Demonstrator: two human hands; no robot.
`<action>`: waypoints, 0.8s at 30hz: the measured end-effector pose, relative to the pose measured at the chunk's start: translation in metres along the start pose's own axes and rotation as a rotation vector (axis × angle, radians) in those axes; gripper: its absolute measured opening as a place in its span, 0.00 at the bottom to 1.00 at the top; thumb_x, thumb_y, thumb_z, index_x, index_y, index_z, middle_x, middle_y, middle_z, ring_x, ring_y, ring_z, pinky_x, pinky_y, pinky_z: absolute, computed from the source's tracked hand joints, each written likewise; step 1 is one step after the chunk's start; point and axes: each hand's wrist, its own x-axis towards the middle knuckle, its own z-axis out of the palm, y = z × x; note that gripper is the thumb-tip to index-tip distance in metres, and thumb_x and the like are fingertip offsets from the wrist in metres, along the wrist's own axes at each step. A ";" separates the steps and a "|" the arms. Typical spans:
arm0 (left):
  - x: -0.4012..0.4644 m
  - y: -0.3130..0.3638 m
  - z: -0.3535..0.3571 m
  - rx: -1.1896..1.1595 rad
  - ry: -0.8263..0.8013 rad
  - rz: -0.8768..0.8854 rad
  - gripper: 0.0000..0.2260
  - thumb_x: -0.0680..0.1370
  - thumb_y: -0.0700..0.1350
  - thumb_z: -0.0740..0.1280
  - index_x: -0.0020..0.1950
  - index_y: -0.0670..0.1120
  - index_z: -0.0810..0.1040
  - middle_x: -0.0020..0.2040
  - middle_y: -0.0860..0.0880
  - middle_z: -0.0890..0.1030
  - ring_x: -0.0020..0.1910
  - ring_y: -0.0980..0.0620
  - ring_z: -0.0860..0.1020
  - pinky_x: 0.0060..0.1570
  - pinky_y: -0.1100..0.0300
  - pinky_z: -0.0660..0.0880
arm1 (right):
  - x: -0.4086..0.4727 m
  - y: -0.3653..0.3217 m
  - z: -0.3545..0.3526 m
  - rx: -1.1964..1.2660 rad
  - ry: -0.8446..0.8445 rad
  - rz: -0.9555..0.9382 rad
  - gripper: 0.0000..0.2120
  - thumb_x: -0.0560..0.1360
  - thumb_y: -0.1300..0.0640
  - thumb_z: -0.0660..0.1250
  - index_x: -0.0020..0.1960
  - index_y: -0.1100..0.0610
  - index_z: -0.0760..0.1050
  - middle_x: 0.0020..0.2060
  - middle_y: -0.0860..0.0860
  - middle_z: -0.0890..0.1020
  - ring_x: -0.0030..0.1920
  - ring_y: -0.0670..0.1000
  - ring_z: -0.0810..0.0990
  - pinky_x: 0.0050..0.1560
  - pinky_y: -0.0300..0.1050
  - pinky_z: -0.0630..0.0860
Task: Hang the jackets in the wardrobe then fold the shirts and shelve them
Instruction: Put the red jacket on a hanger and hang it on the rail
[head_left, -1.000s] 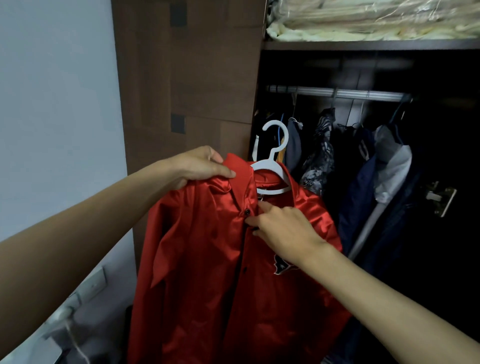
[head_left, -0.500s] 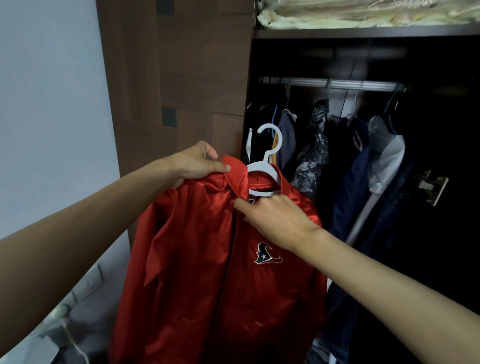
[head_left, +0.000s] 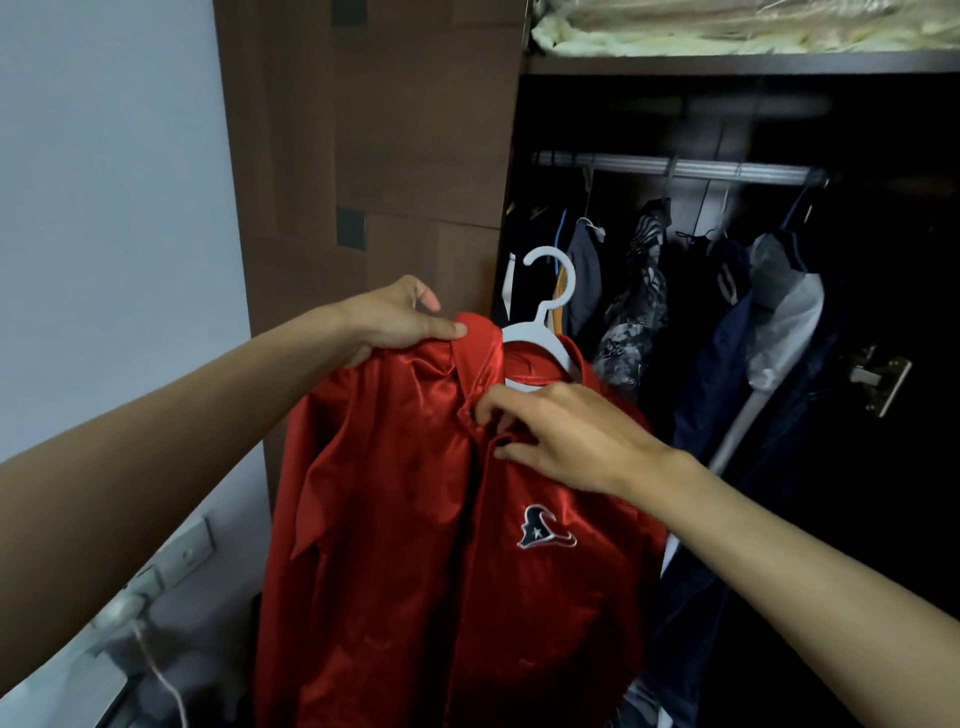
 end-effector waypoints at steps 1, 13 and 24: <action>0.000 0.001 0.001 0.009 -0.006 0.002 0.23 0.75 0.53 0.74 0.65 0.47 0.71 0.56 0.47 0.75 0.53 0.49 0.77 0.44 0.58 0.75 | 0.000 -0.007 0.002 -0.022 -0.032 -0.034 0.25 0.77 0.52 0.71 0.69 0.40 0.66 0.47 0.43 0.82 0.49 0.50 0.83 0.48 0.50 0.79; -0.009 0.006 0.005 0.009 -0.028 -0.020 0.27 0.76 0.54 0.74 0.68 0.46 0.68 0.48 0.52 0.72 0.45 0.56 0.74 0.37 0.61 0.72 | 0.004 0.008 -0.009 -0.195 -0.011 0.028 0.13 0.77 0.45 0.70 0.56 0.48 0.70 0.42 0.51 0.81 0.45 0.59 0.81 0.44 0.51 0.75; -0.019 0.013 0.009 0.011 -0.022 0.001 0.26 0.74 0.55 0.75 0.67 0.47 0.70 0.54 0.48 0.76 0.57 0.48 0.78 0.56 0.54 0.78 | -0.004 0.036 0.005 0.183 0.221 0.207 0.08 0.73 0.50 0.77 0.52 0.43 0.84 0.43 0.41 0.86 0.41 0.42 0.81 0.49 0.47 0.81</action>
